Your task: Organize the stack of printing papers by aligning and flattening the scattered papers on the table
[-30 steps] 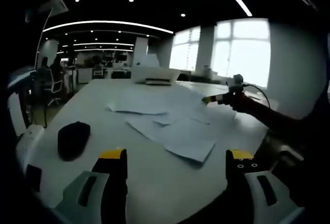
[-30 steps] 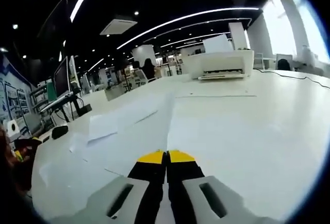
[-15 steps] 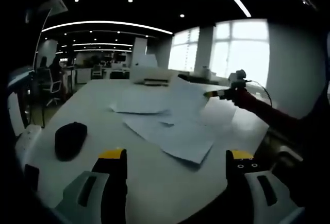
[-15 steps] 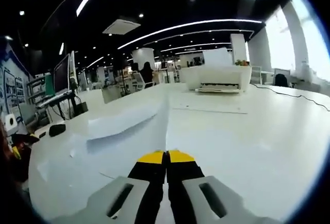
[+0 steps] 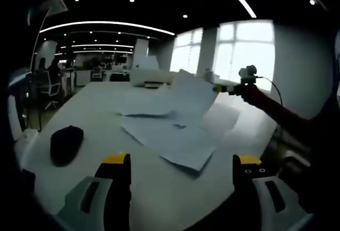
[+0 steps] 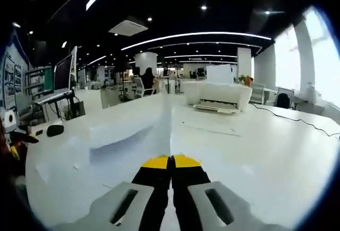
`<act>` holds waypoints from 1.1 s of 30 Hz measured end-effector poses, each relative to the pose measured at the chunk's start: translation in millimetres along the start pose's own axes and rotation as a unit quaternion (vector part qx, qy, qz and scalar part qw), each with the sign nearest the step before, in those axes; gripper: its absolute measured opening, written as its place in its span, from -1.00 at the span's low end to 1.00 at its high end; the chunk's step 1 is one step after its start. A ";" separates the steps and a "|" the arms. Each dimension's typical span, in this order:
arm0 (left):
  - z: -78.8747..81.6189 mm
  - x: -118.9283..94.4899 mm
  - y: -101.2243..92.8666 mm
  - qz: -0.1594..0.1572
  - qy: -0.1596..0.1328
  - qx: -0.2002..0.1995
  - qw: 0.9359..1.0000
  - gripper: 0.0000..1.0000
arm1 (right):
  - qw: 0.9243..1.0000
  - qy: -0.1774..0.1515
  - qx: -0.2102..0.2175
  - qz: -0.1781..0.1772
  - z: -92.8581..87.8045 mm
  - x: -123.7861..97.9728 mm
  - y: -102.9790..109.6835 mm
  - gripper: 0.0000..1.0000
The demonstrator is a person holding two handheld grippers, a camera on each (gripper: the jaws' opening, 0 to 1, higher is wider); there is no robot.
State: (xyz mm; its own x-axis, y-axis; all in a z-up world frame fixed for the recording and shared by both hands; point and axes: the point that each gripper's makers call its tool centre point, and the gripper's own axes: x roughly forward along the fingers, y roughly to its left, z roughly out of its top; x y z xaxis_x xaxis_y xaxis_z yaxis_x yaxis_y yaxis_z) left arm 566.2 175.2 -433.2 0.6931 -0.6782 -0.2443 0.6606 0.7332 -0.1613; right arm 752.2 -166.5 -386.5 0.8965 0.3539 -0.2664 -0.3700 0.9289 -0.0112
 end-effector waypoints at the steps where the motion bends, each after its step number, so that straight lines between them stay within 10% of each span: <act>1: 0.2 0.8 -1.1 -0.002 -0.001 -0.001 1.000 0.63 | 1.000 0.000 -0.008 -0.001 3.6 -3.9 0.1 -1.00; 33: 7.4 23.7 -26.6 -0.040 -0.005 0.008 0.999 0.63 | 0.992 0.005 -0.121 -0.022 45.0 -80.8 -18.2 -1.00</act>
State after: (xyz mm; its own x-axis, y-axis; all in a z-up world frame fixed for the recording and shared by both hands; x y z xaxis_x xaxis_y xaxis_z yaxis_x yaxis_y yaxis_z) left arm 567.2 139.3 -427.6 0.6407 -0.7353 -0.2209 0.7185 0.6756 -0.1653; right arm 697.4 -207.0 -321.4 0.9113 0.3103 -0.2706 -0.3785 0.8902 -0.2537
